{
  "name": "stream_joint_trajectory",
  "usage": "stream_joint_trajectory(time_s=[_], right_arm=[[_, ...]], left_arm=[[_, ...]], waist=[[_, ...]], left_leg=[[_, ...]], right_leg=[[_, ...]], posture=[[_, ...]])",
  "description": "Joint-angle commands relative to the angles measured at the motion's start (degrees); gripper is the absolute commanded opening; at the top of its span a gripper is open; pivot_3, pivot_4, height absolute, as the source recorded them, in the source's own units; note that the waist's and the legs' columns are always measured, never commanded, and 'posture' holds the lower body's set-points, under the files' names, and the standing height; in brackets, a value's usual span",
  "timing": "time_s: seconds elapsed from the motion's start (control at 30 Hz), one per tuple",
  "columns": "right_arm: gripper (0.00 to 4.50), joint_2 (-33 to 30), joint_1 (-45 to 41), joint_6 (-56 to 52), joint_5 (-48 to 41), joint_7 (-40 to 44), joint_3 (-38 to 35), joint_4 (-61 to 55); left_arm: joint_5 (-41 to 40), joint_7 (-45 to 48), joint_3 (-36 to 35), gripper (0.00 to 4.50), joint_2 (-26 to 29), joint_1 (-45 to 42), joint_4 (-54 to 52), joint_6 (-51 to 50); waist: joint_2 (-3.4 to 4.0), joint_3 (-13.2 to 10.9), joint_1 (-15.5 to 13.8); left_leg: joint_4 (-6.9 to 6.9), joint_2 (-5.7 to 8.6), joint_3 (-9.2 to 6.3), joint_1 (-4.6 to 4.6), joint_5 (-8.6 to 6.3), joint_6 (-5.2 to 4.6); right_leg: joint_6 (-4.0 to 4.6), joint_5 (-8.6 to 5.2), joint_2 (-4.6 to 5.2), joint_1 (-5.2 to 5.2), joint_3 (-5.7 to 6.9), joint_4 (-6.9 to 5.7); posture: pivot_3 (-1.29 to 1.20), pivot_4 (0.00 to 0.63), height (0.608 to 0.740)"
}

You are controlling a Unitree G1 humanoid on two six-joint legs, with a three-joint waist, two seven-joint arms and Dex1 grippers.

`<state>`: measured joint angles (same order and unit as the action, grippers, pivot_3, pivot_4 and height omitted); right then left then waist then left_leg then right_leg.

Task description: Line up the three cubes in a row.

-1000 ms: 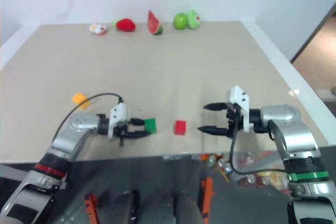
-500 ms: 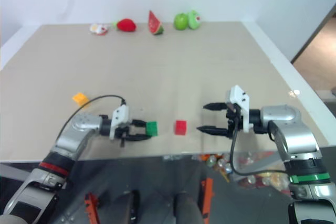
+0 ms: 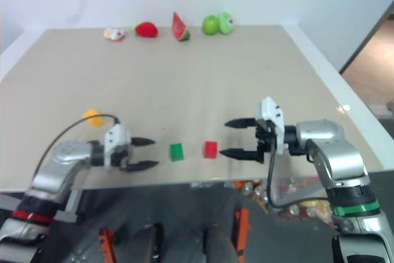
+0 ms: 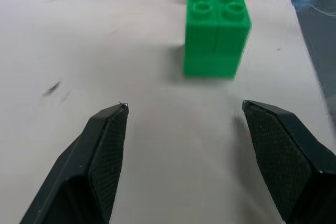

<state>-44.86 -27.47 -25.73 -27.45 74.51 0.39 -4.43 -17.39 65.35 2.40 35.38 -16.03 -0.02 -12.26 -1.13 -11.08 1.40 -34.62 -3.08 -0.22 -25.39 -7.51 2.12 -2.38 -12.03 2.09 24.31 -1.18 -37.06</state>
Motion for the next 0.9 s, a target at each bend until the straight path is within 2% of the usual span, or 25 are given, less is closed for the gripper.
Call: stream_joint_trajectory(time_s=[0.03,0.23,0.37,0.47,0.67,0.9], right_arm=[[4.50,0.46,-3.29,0.01,-2.29,0.83,-0.42,-2.98],[4.50,7.36,-10.94,-1.63,-3.06,-0.93,3.67,-2.66],[4.50,12.64,-12.58,2.09,1.84,-3.02,8.78,-0.18],[4.50,15.28,-12.87,3.31,3.34,-3.45,11.04,0.95],[4.50,19.48,-14.61,3.72,5.09,-6.35,12.47,2.81],[4.50,19.82,-14.25,3.64,5.26,-7.21,11.78,2.53]], left_arm=[[-5.32,-2.74,-7.17,3.58,3.49,5.31,-9.62,-6.15],[-9.69,-14.27,-17.15,3.58,1.56,10.98,-13.35,-12.40],[-9.44,-21.76,-21.69,3.58,-2.10,11.71,-8.55,-11.46],[-7.72,-23.68,-23.76,3.58,-2.37,12.73,-2.57,-8.98],[-6.30,-23.77,-23.97,3.58,-0.90,8.98,6.12,-4.95],[-2.47,-21.68,-20.48,3.58,0.47,-0.93,19.82,0.24]], waist=[[-0.01,0.00,-0.02],[-0.02,0.00,-0.02],[-0.04,0.01,-0.14],[-0.06,0.02,-0.13],[-0.10,0.05,-0.20],[-0.28,0.15,-0.20]], left_leg=[[0.00,0.00,0.01,0.00,0.00,0.01],[0.00,-0.07,0.06,0.07,-0.02,0.03],[0.00,-0.11,0.06,0.06,-0.01,0.03],[0.00,-0.12,0.11,0.03,-0.02,0.03],[0.06,-0.24,0.14,0.03,-0.04,0.07],[0.05,-0.37,0.16,0.05,-0.01,0.12]], right_leg=[[0.00,0.00,0.02,0.00,0.00,0.01],[0.08,0.05,0.08,0.01,0.09,0.01],[0.12,0.08,0.07,-0.01,0.17,0.01],[0.13,0.08,0.06,0.02,0.16,0.01],[0.25,0.07,-0.03,0.07,0.18,0.00],[0.37,0.21,-0.10,0.07,0.27,0.00]], posture=[[0.00,0.150,0.740],[0.00,0.150,0.740],[0.00,0.150,0.740],[0.00,0.150,0.740],[0.00,0.150,0.740],[0.00,0.150,0.740]])
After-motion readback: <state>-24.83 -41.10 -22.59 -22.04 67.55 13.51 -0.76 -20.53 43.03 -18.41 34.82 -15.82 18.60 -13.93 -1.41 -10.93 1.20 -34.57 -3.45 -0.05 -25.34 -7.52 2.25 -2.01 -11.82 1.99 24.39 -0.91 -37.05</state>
